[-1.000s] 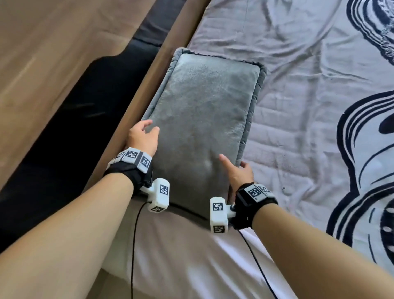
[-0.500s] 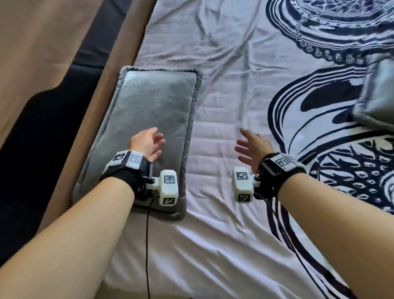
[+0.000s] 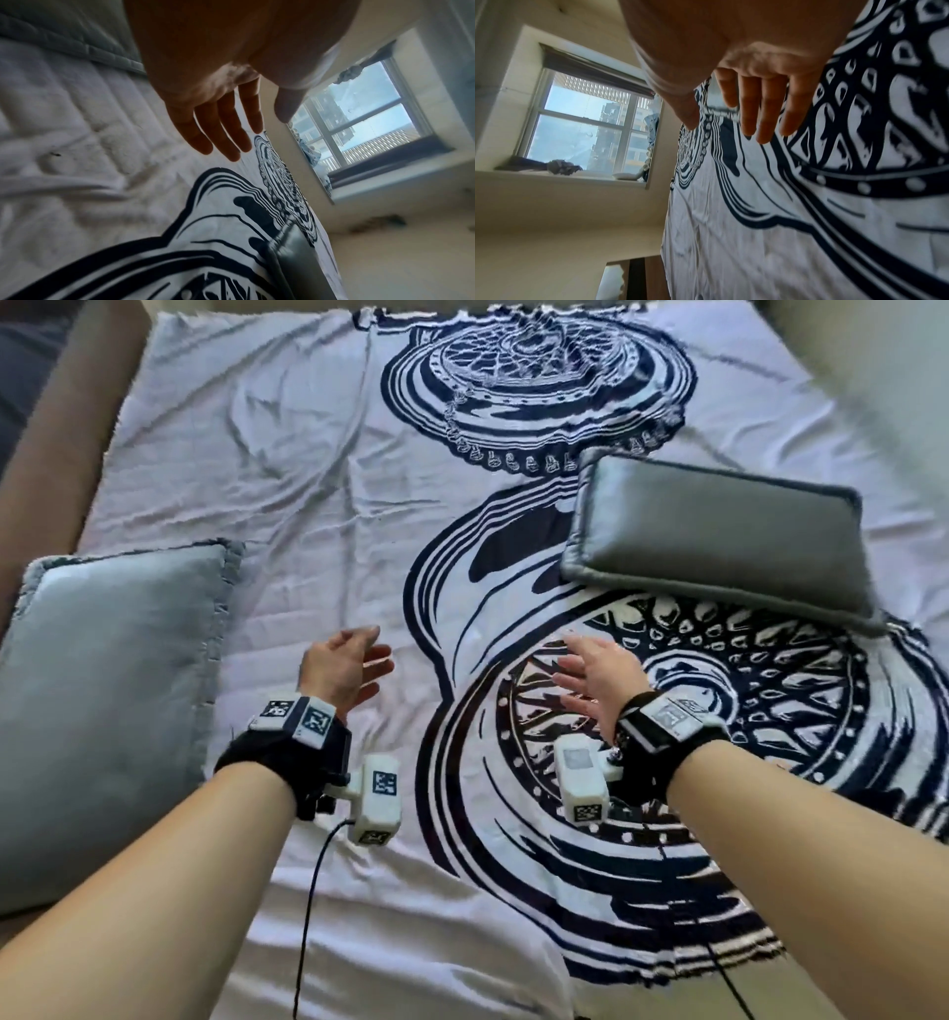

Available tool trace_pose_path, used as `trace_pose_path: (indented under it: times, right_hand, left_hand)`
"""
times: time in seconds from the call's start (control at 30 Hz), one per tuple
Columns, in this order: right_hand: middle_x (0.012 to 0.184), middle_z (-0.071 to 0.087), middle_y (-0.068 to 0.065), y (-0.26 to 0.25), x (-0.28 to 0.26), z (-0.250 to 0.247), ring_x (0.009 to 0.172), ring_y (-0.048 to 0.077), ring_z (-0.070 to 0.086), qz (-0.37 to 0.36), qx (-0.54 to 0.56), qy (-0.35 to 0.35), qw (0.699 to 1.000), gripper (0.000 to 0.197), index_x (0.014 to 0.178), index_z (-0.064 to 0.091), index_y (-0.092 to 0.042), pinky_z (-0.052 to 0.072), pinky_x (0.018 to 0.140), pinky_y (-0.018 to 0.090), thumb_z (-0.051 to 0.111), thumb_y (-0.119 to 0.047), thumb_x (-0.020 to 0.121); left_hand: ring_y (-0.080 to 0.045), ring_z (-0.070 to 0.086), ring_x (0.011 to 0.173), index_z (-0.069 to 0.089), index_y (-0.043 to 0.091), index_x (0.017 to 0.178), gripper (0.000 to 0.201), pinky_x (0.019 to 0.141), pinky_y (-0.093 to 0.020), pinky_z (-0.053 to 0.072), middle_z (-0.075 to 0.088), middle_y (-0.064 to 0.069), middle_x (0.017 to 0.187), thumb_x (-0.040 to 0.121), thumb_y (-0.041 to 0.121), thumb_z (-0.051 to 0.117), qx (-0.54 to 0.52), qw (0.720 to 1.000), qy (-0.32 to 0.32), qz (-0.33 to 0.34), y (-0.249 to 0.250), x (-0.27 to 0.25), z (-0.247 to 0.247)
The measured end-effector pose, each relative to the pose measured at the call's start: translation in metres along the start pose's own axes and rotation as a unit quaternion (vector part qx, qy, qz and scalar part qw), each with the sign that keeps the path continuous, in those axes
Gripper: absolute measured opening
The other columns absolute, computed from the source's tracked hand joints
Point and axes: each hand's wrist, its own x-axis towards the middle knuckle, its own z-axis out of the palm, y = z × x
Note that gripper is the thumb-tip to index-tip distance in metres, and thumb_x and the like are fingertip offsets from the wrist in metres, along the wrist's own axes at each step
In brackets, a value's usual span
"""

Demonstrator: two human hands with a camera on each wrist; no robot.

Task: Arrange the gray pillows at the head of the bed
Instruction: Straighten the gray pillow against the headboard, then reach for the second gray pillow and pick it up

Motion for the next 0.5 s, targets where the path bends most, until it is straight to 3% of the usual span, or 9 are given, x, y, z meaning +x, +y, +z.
trace_pose_path:
  times: [0.13, 0.23, 0.33, 0.5]
  right_hand:
    - [0.124, 0.067, 0.011, -0.026, -0.026, -0.087, 0.097, 0.024, 0.068, 0.003, 0.035, 0.026, 0.999, 0.036, 0.129, 0.059, -0.015, 0.056, 0.075, 0.036, 0.061, -0.035, 0.099]
    - [0.118, 0.066, 0.006, -0.054, -0.051, -0.149, 0.088, 0.019, 0.067, -0.013, 0.062, 0.055, 0.996, 0.024, 0.122, 0.06, -0.021, 0.054, 0.069, 0.033, 0.055, -0.032, 0.103]
    - [0.117, 0.066, 0.006, -0.068, -0.083, -0.196, 0.085, 0.018, 0.067, 0.002, 0.095, 0.109, 0.99, 0.013, 0.102, 0.061, -0.028, 0.053, 0.068, 0.031, 0.056, -0.039, 0.1]
    - [0.116, 0.062, 0.004, -0.09, -0.144, -0.247, 0.082, 0.015, 0.063, -0.024, 0.126, 0.133, 0.983, 0.026, 0.121, 0.057, -0.026, 0.05, 0.067, 0.03, 0.051, -0.042, 0.102]
  left_hand:
    - [-0.02, 0.066, 0.083, 0.062, 0.022, 0.09, 0.01, 0.073, -0.031, 0.047, 0.07, -0.005, 0.096, 0.096, 0.029, 0.06, 0.01, 0.999, -0.028, 0.015, 0.031, -0.047, 0.061]
    - [-0.023, 0.069, 0.088, 0.063, 0.02, 0.091, 0.011, 0.078, -0.035, 0.051, 0.071, -0.005, 0.098, 0.095, 0.031, 0.061, -0.036, 0.998, -0.023, 0.036, 0.056, -0.084, 0.101]
    - [-0.02, 0.07, 0.081, 0.064, 0.019, 0.091, 0.014, 0.072, -0.031, 0.053, 0.072, -0.002, 0.092, 0.094, 0.033, 0.06, -0.102, 0.994, -0.018, 0.026, 0.067, -0.123, 0.131]
    - [-0.015, 0.069, 0.075, 0.063, 0.02, 0.087, 0.019, 0.067, -0.027, 0.051, 0.071, 0.002, 0.086, 0.094, 0.037, 0.056, -0.164, 0.983, -0.083, -0.011, 0.083, -0.172, 0.166]
